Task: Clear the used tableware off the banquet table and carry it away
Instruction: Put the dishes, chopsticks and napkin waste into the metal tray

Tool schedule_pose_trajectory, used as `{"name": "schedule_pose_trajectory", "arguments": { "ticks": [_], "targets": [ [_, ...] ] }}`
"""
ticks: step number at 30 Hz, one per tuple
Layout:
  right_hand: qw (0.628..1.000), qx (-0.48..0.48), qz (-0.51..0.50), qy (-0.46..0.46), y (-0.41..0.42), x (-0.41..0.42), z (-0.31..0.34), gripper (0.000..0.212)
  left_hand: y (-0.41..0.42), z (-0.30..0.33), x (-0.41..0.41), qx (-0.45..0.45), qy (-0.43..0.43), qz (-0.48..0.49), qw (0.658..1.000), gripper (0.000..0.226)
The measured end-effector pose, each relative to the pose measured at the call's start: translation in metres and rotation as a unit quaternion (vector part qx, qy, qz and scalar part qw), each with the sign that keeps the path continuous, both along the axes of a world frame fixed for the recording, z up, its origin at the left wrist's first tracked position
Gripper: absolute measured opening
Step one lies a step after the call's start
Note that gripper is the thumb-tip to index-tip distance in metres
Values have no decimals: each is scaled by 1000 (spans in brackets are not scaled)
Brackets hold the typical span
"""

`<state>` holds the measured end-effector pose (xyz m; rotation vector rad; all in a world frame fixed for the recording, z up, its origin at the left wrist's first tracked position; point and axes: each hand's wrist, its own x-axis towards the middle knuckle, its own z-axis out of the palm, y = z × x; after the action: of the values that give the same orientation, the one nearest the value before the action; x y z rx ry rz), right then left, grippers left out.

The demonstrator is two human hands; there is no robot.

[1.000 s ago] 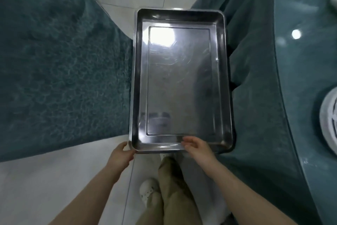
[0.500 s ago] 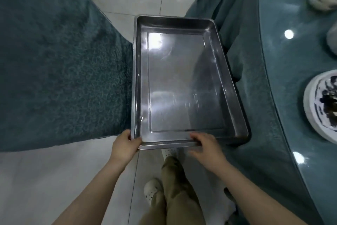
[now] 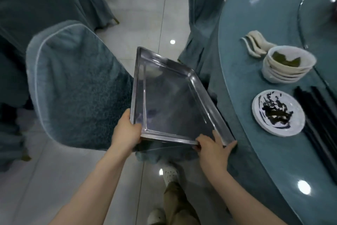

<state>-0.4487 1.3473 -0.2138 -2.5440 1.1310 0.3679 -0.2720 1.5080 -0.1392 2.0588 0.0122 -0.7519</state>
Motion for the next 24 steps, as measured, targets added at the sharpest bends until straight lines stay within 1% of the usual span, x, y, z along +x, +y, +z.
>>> {"name": "schedule_pose_trajectory", "arguments": {
  "ticks": [3, 6, 9, 11, 15, 17, 20, 24],
  "targets": [
    [998, -7, 20, -56, 19, -3, 24, 23, 16, 40, -2, -9, -31, 1, 999, 39],
    [988, -18, 29, -150, 33, 2, 48, 17, 36, 75, -6, -41, -71, 7, 997, 33],
    [968, -34, 49, -245, 29, 13, 82, 14, 49, 108, -5, -89, -111, 16, 990, 39],
    [959, -45, 72, -269, 23, 22, 110, 17, 52, 130, -3, -128, -128, 24, 983, 42],
    [947, -91, 101, -292, 2, 37, 160, 23, 50, 164, 7, -196, -106, 29, 974, 51],
    [940, -117, 118, -299, -16, 43, 178, 19, 43, 175, 14, -219, -92, 17, 971, 55],
    [921, -133, 123, -345, -46, 54, 200, 17, 23, 185, 29, -248, -80, 4, 966, 57],
    [911, -160, 119, -362, -97, 77, 216, 15, -27, 190, 64, -285, -68, -4, 956, 56]
  ]
}}
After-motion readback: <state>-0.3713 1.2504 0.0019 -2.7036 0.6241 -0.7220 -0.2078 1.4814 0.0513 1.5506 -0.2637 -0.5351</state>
